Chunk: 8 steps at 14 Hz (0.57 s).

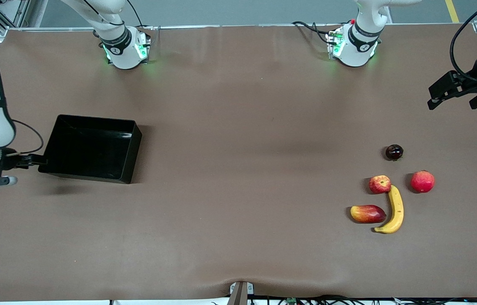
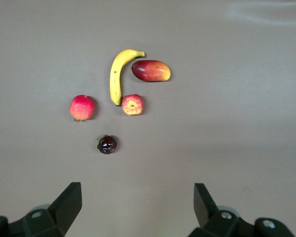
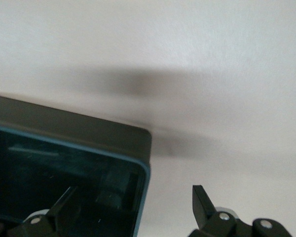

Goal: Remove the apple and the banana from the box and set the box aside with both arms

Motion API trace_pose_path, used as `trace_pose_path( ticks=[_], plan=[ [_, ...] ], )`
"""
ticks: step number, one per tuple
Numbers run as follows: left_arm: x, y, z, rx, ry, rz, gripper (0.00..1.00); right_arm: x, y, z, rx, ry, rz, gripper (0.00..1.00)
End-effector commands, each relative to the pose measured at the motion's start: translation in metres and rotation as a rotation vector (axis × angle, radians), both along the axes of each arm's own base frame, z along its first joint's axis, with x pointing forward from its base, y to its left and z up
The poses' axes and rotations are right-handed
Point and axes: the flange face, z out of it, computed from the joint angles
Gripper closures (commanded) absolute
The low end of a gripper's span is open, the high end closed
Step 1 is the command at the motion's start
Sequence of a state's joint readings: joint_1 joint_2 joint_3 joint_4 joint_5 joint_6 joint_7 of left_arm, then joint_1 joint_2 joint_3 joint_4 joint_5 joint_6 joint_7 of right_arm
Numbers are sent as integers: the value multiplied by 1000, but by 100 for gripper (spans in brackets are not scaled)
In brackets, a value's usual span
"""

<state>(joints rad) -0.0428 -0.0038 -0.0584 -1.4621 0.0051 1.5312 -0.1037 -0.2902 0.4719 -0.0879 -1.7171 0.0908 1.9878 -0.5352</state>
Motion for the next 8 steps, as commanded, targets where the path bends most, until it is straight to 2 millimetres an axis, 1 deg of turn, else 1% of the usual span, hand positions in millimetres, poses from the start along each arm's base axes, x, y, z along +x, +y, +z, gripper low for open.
trace_pose_path(
  ticks=[1,2,3,4,6,7,8],
  plan=[
    [-5,3,10,-20,-16,18,0,31,35,68,-19,0,73,0],
    [-5,1,9,-20,-14,15,0,46,44,96,-40,-56,92,0],
    [-3,0,6,-21,-11,18,0,58,46,127,-58,-109,107,0],
    [-2,-2,4,-19,-6,17,0,65,47,146,-74,-136,118,0],
    [-4,1,5,-15,-5,17,0,75,67,168,-92,-182,150,0],
    [-4,3,8,-14,-12,17,0,78,71,176,-95,-204,153,0],
    [-4,2,12,-19,-20,8,0,79,76,189,-99,-229,164,0]
  ],
)
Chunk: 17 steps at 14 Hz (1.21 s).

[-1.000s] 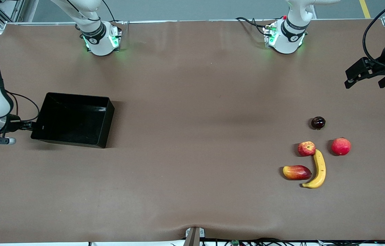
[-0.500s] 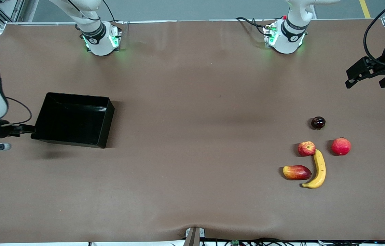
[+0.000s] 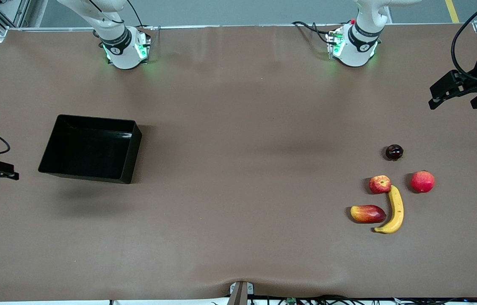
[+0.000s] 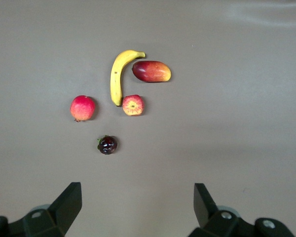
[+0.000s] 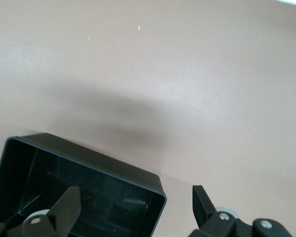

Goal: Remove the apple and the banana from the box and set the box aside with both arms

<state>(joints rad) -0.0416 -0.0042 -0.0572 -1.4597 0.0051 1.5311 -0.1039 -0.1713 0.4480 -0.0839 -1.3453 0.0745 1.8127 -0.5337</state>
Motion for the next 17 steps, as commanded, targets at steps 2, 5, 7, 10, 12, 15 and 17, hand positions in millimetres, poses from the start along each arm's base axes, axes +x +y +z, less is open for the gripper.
trace_pose_path(
  ticks=[2,5,7,10,12,15,17],
  plan=[
    [0,1,6,-20,-12,19,0,-5,16,51,-17,-64,19,0],
    [3,-4,1,-8,-7,11,0,-39,32,59,38,112,63,0],
    [2,-1,2,-7,-7,8,0,-40,44,56,30,148,92,0],
    [3,-1,-1,-4,1,1,0,-38,38,109,12,44,83,0],
    [3,-1,-2,-6,1,0,0,-38,51,141,-9,-4,99,0],
    [2,0,1,-4,-2,-1,0,-68,84,172,9,39,77,0],
    [3,2,1,-4,-1,2,0,-77,88,180,15,41,-75,0]
  ],
)
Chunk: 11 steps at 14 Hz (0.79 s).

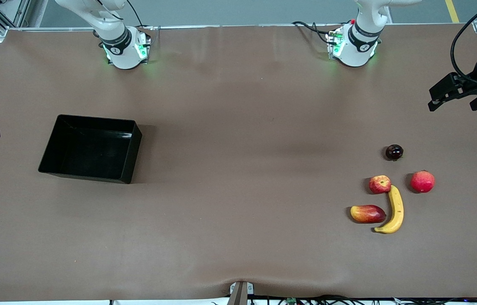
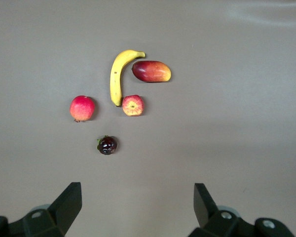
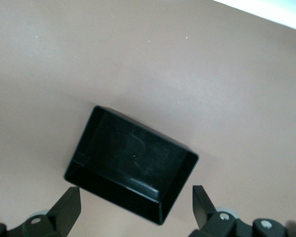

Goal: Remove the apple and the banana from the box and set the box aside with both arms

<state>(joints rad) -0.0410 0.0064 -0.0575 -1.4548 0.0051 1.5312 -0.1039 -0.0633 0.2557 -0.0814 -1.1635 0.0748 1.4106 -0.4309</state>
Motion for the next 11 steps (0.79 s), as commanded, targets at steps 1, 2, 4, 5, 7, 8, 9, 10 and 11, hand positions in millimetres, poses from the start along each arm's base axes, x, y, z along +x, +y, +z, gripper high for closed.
trace_pose_path(
  ticks=[1,2,4,5,7,8,9,10,11],
  plan=[
    [-1,2,5,-4,-6,0,0,-17,11,-1,-15,40,-133,0],
    [-1,2,5,-4,-6,2,0,-27,19,-13,-26,70,-129,0],
    [-2,0,4,-4,-3,0,0,-56,19,-27,-48,19,-113,0],
    [-3,0,6,-3,-2,-1,0,-71,20,-38,-44,-10,-103,0],
    [-6,-1,8,-2,0,-18,0,-83,20,-56,-40,5,-112,0],
    [-6,-2,7,-1,3,-25,0,-84,18,-57,-39,4,-121,0],
    [-7,-3,5,0,16,-26,0,-84,17,-56,-39,-2,-124,0],
    [-9,-2,5,1,27,-26,0,-82,16,-50,-43,-19,-121,0],
    [-9,-1,5,1,29,-24,0,-79,17,-35,-45,-48,-115,0]
  ],
)
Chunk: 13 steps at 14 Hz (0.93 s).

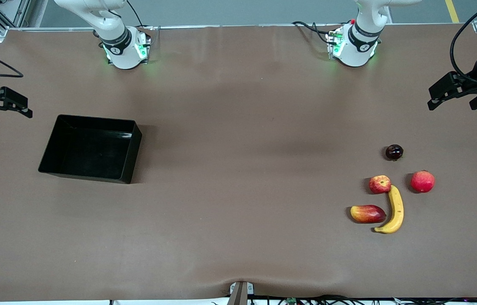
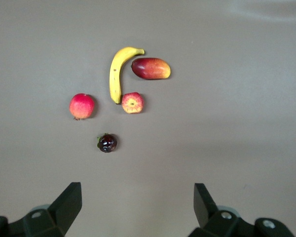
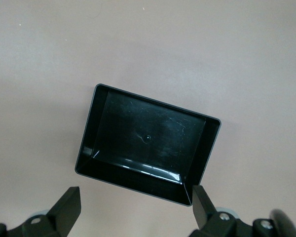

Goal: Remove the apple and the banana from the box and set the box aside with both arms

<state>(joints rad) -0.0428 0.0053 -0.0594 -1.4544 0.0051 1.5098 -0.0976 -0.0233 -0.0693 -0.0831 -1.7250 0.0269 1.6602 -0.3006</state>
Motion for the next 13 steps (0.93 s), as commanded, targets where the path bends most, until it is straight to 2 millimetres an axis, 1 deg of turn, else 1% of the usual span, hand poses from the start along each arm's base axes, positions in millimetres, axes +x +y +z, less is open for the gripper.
trace_pose_path(
  ticks=[1,2,4,5,8,11,13],
  plan=[
    [-7,0,7,-1,9,-14,0,-2,-1,32,-29,-66,-6,0],
    [-8,-1,5,1,22,-6,0,1,-2,34,-27,-74,-11,0],
    [-9,2,4,10,32,-2,0,5,-5,51,-31,-110,-16,0],
    [-10,2,5,17,30,-2,0,10,-5,55,-31,-118,-18,0],
    [-11,1,6,39,29,-2,0,11,-4,53,-31,-105,-18,0],
    [-10,1,5,39,31,1,0,7,0,49,-16,-56,-33,0],
    [-10,1,5,39,31,1,0,5,2,47,-9,-30,-162,0]
  ],
)
